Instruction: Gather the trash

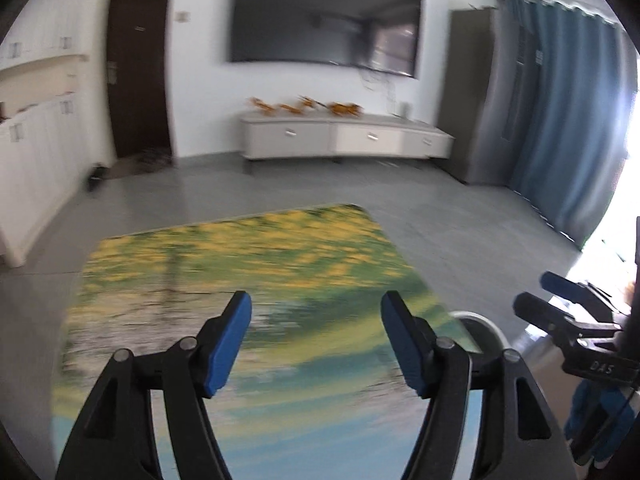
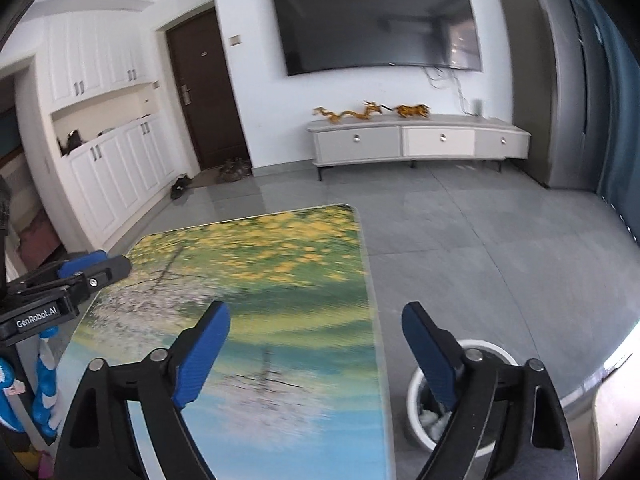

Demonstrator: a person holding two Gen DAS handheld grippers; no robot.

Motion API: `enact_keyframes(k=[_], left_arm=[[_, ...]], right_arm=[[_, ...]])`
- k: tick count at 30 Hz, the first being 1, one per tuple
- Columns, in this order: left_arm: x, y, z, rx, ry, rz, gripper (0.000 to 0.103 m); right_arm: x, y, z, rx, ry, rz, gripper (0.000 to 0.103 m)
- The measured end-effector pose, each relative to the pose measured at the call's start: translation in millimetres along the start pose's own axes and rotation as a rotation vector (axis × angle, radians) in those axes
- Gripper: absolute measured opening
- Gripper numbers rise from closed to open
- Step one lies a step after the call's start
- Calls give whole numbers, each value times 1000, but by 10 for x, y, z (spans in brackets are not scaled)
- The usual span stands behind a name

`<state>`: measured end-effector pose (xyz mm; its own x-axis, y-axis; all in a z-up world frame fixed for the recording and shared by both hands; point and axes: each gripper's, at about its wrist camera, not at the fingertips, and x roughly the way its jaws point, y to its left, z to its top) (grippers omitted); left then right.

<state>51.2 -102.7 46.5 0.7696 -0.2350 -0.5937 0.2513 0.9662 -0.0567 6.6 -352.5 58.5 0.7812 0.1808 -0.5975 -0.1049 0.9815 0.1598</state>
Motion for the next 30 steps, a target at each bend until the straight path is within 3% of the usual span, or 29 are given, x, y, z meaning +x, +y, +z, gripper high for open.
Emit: enact_keyframes(k=[6,10,30], left_arm=[[-348,529,-104,-60,-79,173,68],[-489,686,-154,-79,-115,223,68],[-464,525,-260,-7,-136,280,68]], right_arm=[[150,558,25,-95,-7,4,99],[176,725,-19,-114,-15,0,102],[182,613,-77,-55,-21,-61,103]])
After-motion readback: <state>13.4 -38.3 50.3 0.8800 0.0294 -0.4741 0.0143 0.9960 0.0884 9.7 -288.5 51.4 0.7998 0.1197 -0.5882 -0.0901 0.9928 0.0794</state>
